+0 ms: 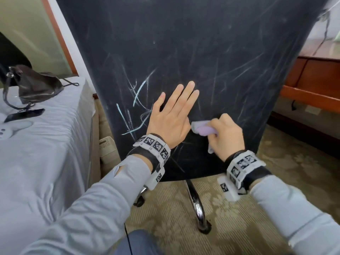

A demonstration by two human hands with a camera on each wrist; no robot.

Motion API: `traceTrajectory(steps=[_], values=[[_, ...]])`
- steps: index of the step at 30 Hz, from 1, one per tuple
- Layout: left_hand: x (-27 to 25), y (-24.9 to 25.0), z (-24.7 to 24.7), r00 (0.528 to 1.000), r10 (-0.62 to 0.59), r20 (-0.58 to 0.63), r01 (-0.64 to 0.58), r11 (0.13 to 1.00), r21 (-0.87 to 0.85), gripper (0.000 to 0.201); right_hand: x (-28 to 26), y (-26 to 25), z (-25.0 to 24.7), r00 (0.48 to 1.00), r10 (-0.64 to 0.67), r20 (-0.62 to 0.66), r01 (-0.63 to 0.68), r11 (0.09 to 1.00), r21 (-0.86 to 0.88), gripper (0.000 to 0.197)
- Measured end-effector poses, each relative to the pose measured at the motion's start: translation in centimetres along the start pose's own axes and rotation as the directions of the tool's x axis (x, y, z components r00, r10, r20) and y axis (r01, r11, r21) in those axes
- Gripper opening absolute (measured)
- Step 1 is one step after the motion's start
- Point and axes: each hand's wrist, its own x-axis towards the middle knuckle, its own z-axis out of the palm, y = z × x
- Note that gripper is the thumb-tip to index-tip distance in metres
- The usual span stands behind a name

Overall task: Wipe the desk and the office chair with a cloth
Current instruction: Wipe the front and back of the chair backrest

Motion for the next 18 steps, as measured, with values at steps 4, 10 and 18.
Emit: traceTrajectory(steps=[4,10,18], values=[[-0.1,0.3,0.3,1.0,-0.012,-0.005,0.012,1.0,0.004,0.074,9.1,0.2,-7.9,0.9,-0.029,-0.434,0.016,0.999,-0.034,0.013],[-0.1,0.1,0.7,0.999,-0.04,0.002,0.04,0.999,-0.016,0.075,6.1,-0.7,-3.3,0.923,-0.099,-0.371,0.108,0.994,0.003,0.008],[-0.2,-0.2,1.1,1.0,-0.013,0.004,0.013,1.0,0.02,0.077,11.0,1.0,-8.6,0.832,-0.036,-0.553,0.077,0.996,0.051,0.006]])
